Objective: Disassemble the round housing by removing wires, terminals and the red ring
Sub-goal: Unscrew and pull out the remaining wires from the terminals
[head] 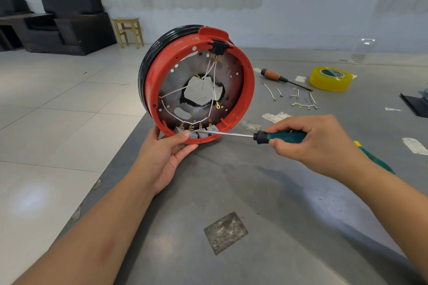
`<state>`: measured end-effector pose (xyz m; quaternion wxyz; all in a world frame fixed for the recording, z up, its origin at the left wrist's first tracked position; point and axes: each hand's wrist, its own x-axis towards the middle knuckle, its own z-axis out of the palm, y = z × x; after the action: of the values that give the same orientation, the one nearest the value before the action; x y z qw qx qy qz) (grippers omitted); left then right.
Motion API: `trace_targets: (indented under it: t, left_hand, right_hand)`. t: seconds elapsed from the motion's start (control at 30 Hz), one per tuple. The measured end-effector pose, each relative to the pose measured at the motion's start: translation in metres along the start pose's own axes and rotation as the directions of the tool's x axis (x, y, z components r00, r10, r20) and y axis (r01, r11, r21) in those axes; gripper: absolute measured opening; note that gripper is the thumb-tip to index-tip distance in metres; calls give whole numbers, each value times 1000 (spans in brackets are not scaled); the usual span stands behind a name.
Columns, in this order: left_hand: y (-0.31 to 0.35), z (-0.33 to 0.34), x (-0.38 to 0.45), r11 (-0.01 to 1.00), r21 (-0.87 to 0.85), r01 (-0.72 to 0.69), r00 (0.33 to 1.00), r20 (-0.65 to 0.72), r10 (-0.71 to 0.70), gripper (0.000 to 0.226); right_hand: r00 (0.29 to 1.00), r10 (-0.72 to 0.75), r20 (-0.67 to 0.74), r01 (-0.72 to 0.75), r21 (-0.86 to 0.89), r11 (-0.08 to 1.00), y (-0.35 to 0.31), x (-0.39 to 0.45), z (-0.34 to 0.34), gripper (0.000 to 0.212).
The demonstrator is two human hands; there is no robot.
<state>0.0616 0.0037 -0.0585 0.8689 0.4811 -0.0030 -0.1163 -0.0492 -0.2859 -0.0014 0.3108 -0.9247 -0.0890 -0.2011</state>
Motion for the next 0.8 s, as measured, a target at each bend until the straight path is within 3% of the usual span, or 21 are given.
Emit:
trace_targets:
  t: [0.27,0.8]
  left_hand:
    - [-1,-2,2,997,-74,-24,999,-40,21,43]
    - [-1,-5,2,984,-157,-80,992,-110,63,37]
  right_hand:
    - [997,23,-80,-16,82,997,-4,-15,24,26]
    - [991,-37,-132,32,-37,999,-13,-30,54,19]
